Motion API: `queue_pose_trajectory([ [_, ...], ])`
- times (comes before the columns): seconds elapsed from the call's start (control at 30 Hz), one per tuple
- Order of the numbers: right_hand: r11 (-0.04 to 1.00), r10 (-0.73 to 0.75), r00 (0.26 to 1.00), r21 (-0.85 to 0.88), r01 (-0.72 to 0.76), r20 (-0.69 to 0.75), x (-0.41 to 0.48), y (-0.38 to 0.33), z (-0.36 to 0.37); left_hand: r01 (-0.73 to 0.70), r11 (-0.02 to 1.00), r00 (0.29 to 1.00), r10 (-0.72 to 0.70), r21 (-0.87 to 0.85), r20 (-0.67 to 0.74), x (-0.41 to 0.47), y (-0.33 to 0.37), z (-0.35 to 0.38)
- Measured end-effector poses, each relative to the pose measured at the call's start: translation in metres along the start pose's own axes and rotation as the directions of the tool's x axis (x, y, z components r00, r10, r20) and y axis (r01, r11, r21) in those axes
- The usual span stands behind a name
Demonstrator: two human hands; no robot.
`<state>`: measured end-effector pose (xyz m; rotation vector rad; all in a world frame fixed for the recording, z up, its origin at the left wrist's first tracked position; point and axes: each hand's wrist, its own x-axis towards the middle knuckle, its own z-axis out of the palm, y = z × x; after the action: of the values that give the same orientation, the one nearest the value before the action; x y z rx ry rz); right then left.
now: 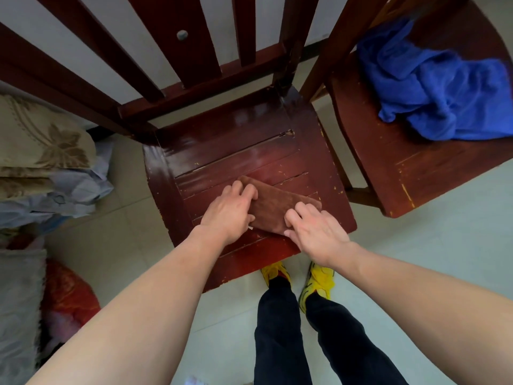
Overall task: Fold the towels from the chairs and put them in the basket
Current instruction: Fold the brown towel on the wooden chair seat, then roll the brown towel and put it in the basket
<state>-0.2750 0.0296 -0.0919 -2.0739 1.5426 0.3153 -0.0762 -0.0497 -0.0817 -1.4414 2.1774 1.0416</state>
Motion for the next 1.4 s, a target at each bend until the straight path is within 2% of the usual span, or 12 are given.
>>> queue_pose_trajectory([
  [0.13, 0.983, 0.062, 0.997, 0.172, -0.069, 0.049, -0.02, 0.004, -0.011, 0.02, 0.998, 0.995, -0.026, 0.054, 0.097, 0.0, 0.008, -0.021],
  [0.3, 0.973, 0.217, 0.975, 0.088, -0.213, -0.039, -0.035, 0.005, -0.014, -0.023, 0.942, 0.987, 0.074, 0.334, -0.142, -0.001, 0.012, -0.027],
  [0.37, 0.962, 0.272, 0.962, 0.046, -0.27, -0.04, -0.027, 0.002, -0.019, -0.055, 0.937, 0.993, 0.088, 0.346, -0.079, 0.004, 0.011, -0.023],
  [0.47, 0.951, 0.289, 0.953, 0.086, -0.296, 0.089, -0.016, -0.001, -0.02, -0.096, 0.911, 0.995, 0.073, 0.401, 0.07, 0.009, 0.013, -0.018],
  [0.53, 0.937, 0.309, 0.937, 0.119, -0.329, 0.161, -0.013, -0.003, -0.02, -0.101, 0.897, 0.993, 0.064, 0.431, 0.1, 0.006, 0.016, -0.019],
  [0.63, 0.923, 0.332, 0.929, 0.148, -0.355, 0.162, -0.026, -0.009, -0.021, -0.112, 0.884, 0.986, 0.042, 0.454, 0.161, -0.011, 0.025, -0.018],
  [0.77, 0.908, 0.317, 0.937, 0.24, -0.345, 0.149, -0.072, -0.014, -0.02, -0.136, 0.891, 0.986, 0.081, 0.434, 0.143, -0.043, 0.047, -0.011],
  [0.97, 0.849, 0.459, 0.888, 0.279, -0.448, 0.029, -0.195, -0.006, -0.048, -0.318, 0.821, 0.946, 0.308, 0.475, 0.101, -0.094, 0.132, -0.003],
  [1.07, 0.818, 0.533, 0.844, 0.292, -0.496, -0.061, -0.277, 0.004, -0.059, -0.419, 0.743, 0.898, 0.426, 0.522, 0.114, -0.125, 0.199, 0.001],
  [1.2, 0.753, 0.646, 0.741, 0.315, -0.578, -0.185, -0.393, 0.009, -0.071, -0.542, 0.604, 0.786, 0.61, 0.584, 0.099, -0.175, 0.302, 0.01],
  [1.3, 0.675, 0.733, 0.641, 0.356, -0.646, -0.228, -0.49, 0.011, -0.073, -0.629, 0.457, 0.666, 0.734, 0.629, 0.133, -0.216, 0.387, 0.027],
  [1.4, 0.564, 0.825, 0.511, 0.415, -0.714, -0.241, -0.59, 0.013, -0.072, -0.701, 0.288, 0.53, 0.823, 0.652, 0.206, -0.257, 0.48, 0.049],
])
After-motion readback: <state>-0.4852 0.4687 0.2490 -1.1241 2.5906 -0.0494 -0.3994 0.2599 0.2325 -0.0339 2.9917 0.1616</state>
